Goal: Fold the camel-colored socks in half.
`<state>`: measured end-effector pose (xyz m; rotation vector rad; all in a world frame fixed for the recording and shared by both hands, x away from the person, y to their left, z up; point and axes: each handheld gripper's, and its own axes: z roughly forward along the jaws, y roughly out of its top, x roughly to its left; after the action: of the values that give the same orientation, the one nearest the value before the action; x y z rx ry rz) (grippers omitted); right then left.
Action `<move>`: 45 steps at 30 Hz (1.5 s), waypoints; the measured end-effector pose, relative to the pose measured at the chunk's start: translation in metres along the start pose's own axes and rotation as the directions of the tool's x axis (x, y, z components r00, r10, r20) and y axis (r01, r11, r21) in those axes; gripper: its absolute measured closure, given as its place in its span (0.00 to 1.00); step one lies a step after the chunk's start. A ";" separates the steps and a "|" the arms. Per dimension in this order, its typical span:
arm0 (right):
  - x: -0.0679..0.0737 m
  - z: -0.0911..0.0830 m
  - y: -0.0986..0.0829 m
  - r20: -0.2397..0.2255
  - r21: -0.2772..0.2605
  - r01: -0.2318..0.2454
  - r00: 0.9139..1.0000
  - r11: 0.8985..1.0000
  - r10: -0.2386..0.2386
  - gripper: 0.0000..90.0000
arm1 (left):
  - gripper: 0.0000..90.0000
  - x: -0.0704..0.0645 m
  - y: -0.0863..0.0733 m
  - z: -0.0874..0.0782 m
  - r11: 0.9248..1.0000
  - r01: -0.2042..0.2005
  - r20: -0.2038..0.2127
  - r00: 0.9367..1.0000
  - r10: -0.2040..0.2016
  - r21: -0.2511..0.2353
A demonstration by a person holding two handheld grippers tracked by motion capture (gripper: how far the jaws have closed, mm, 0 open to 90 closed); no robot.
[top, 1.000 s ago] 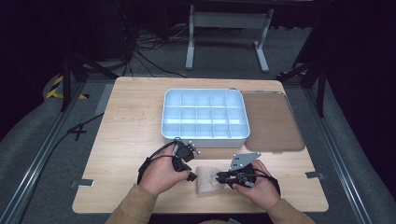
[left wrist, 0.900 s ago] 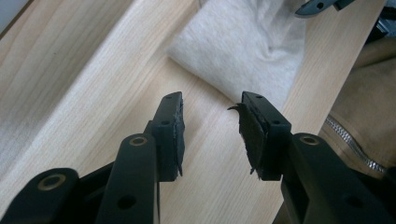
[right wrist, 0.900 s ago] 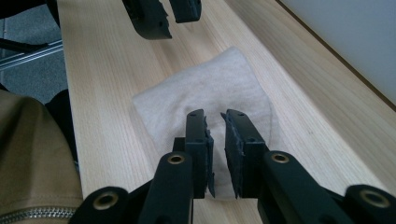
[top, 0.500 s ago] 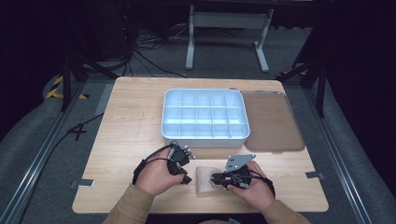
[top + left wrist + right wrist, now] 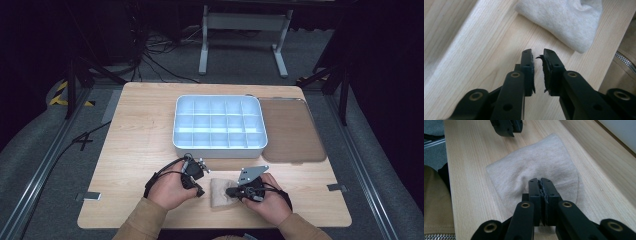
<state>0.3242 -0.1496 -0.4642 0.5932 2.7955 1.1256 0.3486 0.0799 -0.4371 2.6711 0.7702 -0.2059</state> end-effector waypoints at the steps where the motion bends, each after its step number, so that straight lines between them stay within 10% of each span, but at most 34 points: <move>1: 0.000 0.000 0.000 -0.001 0.000 -0.001 1.000 1.000 0.001 0.98 | 0.91 0.000 0.001 0.001 1.000 -0.004 0.001 1.000 0.004 0.003; 19: 0.000 0.000 -0.001 0.002 -0.006 0.002 1.000 1.000 -0.002 0.98 | 0.99 -0.017 0.017 0.017 0.994 -0.104 -0.037 0.994 0.105 0.042; 45: 0.005 0.000 0.001 0.024 0.008 0.005 1.000 1.000 -0.005 0.97 | 0.97 -0.032 0.035 0.007 0.973 -0.209 -0.029 0.978 0.207 -0.094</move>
<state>0.3199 -0.1469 -0.4636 0.5955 2.7812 1.0990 0.3405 0.0343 -0.4262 2.6403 0.4873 -0.0880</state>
